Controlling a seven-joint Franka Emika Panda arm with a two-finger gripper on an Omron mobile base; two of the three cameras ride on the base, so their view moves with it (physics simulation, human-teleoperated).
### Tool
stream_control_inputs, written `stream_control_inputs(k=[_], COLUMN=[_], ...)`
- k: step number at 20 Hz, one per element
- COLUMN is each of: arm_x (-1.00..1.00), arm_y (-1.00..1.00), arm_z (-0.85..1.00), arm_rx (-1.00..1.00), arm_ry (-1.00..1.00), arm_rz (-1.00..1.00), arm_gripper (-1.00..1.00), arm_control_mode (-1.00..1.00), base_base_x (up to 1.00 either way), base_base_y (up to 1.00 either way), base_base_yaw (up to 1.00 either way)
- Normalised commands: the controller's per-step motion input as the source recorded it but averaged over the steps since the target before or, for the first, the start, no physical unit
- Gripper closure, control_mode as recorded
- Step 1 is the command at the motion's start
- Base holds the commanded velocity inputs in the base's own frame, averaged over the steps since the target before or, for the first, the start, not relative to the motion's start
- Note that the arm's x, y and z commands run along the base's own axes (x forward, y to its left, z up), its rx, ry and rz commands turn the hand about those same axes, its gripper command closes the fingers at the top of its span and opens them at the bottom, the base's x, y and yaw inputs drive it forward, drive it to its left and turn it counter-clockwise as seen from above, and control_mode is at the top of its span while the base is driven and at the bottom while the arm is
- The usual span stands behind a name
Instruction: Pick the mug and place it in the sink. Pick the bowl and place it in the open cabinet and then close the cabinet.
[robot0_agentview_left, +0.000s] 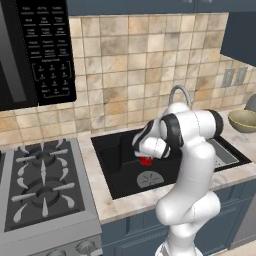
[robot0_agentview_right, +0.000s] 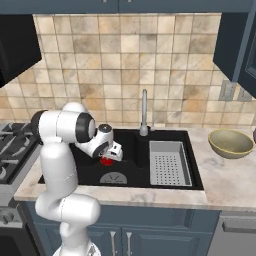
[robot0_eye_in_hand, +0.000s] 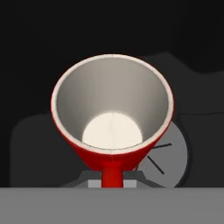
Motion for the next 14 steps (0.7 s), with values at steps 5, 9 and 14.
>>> stream_control_inputs(k=[5,9,14], arm_x=[0.10,0.13,0.13], arm_y=[-0.01,0.00,0.00], arm_z=[-0.33,-0.34,-0.27], arm_rx=[-0.07,-0.08,-0.05], arm_ry=[0.00,0.00,0.00], arm_rz=[0.00,0.00,0.00], arm_gripper=[1.00,1.00,1.00], arm_control_mode=[-1.00,-1.00,-1.00], base_base_x=[0.00,0.00,0.00], base_base_y=[0.00,0.00,0.00], base_base_yaw=[0.00,0.00,0.00])
